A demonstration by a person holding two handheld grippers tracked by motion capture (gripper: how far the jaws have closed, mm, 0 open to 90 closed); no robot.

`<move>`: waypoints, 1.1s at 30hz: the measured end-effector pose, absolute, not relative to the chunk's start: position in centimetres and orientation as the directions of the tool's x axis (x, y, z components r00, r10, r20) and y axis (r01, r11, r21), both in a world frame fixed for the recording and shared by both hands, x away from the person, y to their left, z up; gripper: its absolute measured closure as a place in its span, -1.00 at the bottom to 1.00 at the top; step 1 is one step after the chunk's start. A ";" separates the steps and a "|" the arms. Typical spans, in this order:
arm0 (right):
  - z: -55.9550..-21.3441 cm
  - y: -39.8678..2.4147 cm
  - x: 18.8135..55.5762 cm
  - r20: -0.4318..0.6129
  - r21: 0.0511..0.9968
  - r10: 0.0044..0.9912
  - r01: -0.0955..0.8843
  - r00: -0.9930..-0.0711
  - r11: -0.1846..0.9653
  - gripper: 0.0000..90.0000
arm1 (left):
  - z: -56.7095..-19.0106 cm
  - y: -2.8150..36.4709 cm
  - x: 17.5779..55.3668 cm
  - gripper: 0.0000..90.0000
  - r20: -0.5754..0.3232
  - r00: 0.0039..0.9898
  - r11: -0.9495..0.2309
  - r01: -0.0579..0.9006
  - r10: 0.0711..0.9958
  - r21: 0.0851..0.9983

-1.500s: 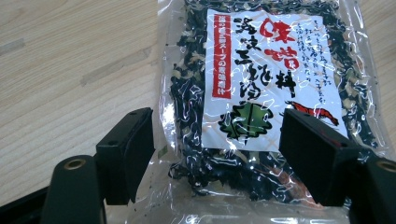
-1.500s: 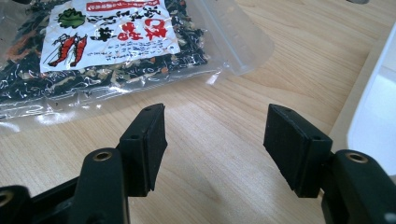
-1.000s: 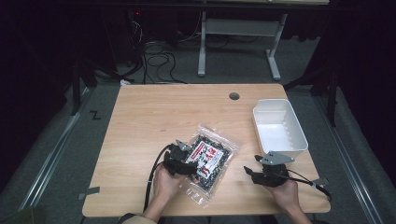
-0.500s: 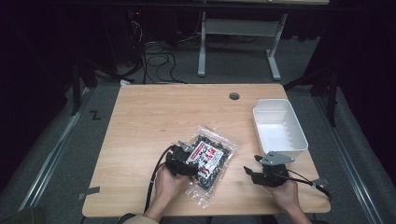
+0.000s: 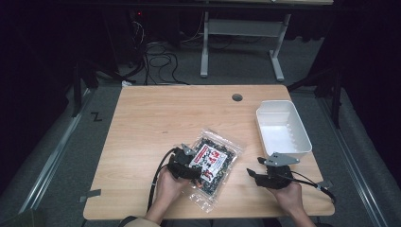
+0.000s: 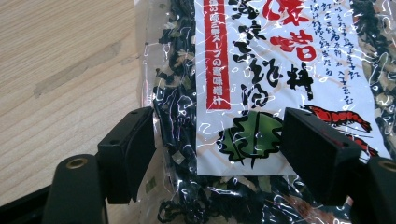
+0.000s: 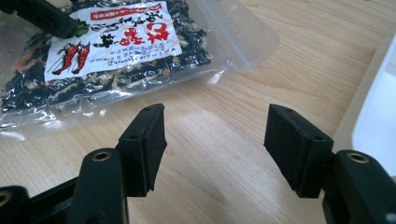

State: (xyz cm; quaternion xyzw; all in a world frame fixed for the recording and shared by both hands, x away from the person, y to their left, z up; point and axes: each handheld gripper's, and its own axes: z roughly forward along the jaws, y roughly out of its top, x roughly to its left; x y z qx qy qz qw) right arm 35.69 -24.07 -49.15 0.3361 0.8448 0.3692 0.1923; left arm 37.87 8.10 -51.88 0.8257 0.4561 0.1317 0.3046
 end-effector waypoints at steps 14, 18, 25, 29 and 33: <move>-47.8 -24.3 37.0 0.007 0.773 0.718 0.459 -0.696 0.437 -0.14 | -51.8 7.3 36.8 -0.40 -0.059 0.630 -0.466 0.631 0.775 0.621; -47.5 -23.6 38.0 -0.021 0.745 0.711 0.463 -0.703 0.480 -0.14 | -51.8 7.3 36.7 -0.40 -0.063 0.637 -0.470 0.629 0.769 0.619; -46.9 -22.1 39.6 -0.003 0.723 0.699 0.482 -0.715 0.496 -0.12 | -51.7 7.2 36.5 -0.40 -0.060 0.660 -0.495 0.617 0.749 0.612; -47.1 -21.3 40.4 -0.018 0.696 0.699 0.493 -0.715 0.522 -0.13 | -51.7 7.2 36.5 -0.40 -0.062 0.666 -0.502 0.616 0.743 0.607; -47.4 -20.5 41.3 -0.004 0.683 0.702 0.511 -0.712 0.522 -0.12 | -51.6 7.2 36.4 -0.40 -0.057 0.662 -0.503 0.619 0.747 0.603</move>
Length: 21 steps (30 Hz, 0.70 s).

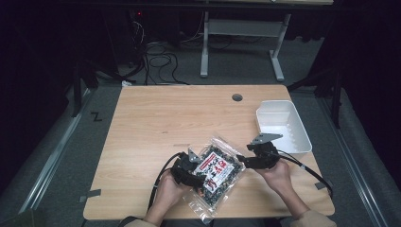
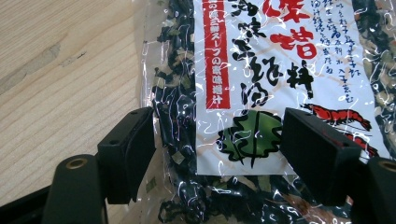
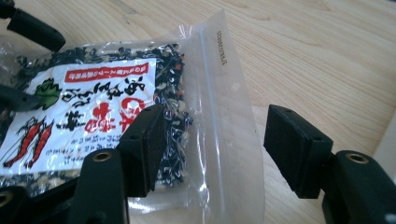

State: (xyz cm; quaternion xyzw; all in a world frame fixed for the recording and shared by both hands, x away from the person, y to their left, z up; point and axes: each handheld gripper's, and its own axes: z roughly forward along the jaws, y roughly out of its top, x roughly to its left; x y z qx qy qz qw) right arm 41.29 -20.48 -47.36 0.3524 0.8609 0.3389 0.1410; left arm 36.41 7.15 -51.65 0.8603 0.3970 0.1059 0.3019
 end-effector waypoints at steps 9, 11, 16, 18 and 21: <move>-48.9 -20.0 42.7 0.007 0.628 0.731 0.572 -0.683 0.528 -0.12 | -51.6 7.3 36.6 -0.46 -0.060 0.646 -0.493 0.635 0.761 0.594; -49.3 -19.8 42.8 0.014 0.617 0.732 0.582 -0.682 0.530 -0.12 | -51.6 7.4 36.6 -0.46 -0.057 0.645 -0.493 0.636 0.762 0.593; -50.2 -19.5 43.1 0.035 0.588 0.732 0.607 -0.681 0.536 -0.11 | -51.7 7.6 36.8 -0.48 -0.067 0.627 -0.476 0.653 0.776 0.589; -50.2 -19.5 43.1 0.046 0.584 0.730 0.611 -0.682 0.534 -0.07 | -51.6 7.8 36.8 -0.48 -0.053 0.622 -0.479 0.652 0.781 0.587; -50.4 -19.4 42.9 0.066 0.590 0.718 0.607 -0.693 0.532 0.09 | -51.6 7.9 36.8 -0.48 -0.042 0.611 -0.475 0.654 0.791 0.589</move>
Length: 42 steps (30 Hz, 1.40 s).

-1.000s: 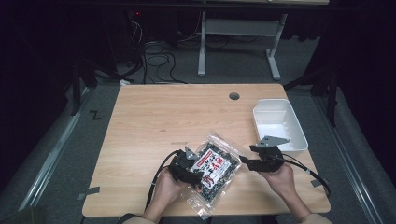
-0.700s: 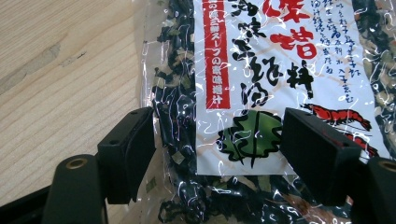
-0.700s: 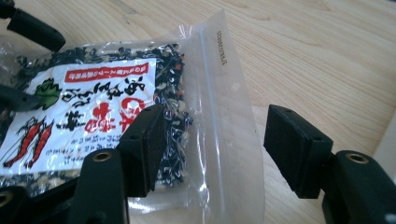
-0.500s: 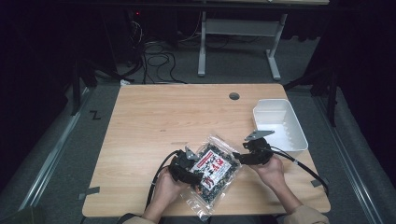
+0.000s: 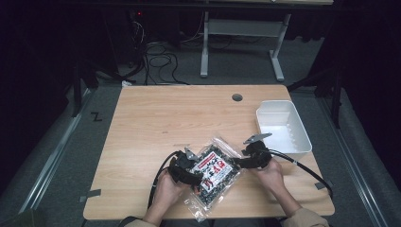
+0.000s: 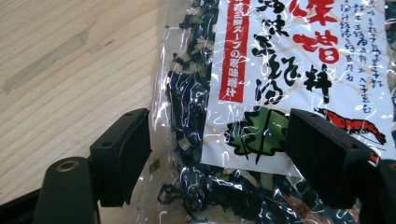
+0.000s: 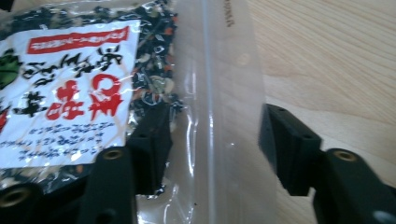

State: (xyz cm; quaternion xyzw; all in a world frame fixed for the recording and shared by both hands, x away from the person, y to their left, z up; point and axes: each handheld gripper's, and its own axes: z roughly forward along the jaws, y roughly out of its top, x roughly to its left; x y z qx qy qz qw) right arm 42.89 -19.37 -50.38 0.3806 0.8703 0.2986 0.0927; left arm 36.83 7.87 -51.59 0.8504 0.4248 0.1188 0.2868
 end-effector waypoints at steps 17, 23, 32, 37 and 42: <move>-49.8 -19.4 42.8 0.094 0.628 0.703 0.590 -0.705 0.508 0.92 | -51.9 8.3 36.8 -0.48 -0.084 0.594 -0.433 0.669 0.800 0.605; -49.5 -19.6 42.6 0.088 0.633 0.681 0.568 -0.727 0.526 0.99 | -52.0 8.5 36.9 -0.47 -0.103 0.594 -0.420 0.672 0.798 0.610; -47.7 -20.4 42.5 0.104 0.672 0.678 0.554 -0.728 0.492 0.99 | -51.9 8.4 36.8 -0.43 -0.108 0.598 -0.410 0.658 0.794 0.632; -46.5 -21.2 42.5 0.086 0.686 0.686 0.543 -0.723 0.485 0.99 | -52.0 8.5 36.8 -0.40 -0.085 0.592 -0.422 0.661 0.802 0.620; -45.3 -22.2 42.4 0.067 0.701 0.695 0.529 -0.716 0.477 0.99 | -52.0 8.3 36.8 -0.39 -0.077 0.590 -0.425 0.660 0.804 0.620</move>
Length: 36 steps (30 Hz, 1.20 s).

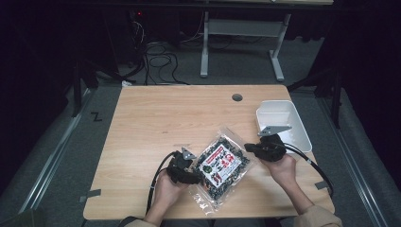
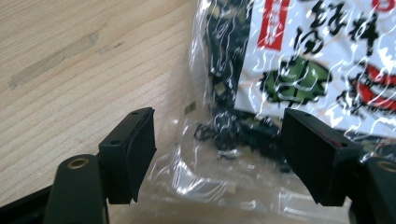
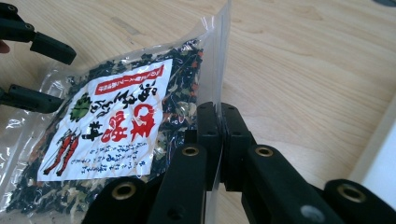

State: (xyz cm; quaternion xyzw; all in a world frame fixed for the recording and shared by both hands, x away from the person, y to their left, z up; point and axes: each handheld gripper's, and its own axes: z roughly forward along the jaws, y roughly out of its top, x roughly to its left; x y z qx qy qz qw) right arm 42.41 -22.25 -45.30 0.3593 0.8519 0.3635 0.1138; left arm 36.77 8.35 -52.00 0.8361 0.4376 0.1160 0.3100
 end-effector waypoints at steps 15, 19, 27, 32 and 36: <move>-41.8 -23.4 41.5 -0.017 0.722 0.680 0.461 -0.733 0.516 0.99 | -51.9 8.5 36.8 -0.36 -0.080 0.577 -0.408 0.662 0.813 0.629; -40.4 -23.5 41.3 -0.046 0.721 0.677 0.445 -0.735 0.532 0.99 | -51.9 8.5 36.8 -0.36 -0.081 0.577 -0.408 0.661 0.812 0.630; -38.0 -23.0 41.0 -0.118 0.721 0.658 0.392 -0.743 0.571 0.99 | -51.9 8.5 36.8 -0.35 -0.084 0.580 -0.407 0.659 0.810 0.632; -36.4 -22.2 40.7 -0.172 0.715 0.641 0.353 -0.748 0.603 0.99 | -51.9 8.6 36.9 -0.35 -0.086 0.577 -0.405 0.663 0.812 0.629; -35.2 -21.6 40.6 -0.211 0.703 0.627 0.330 -0.750 0.631 1.00 | -51.9 8.5 36.8 -0.35 -0.082 0.579 -0.409 0.661 0.811 0.629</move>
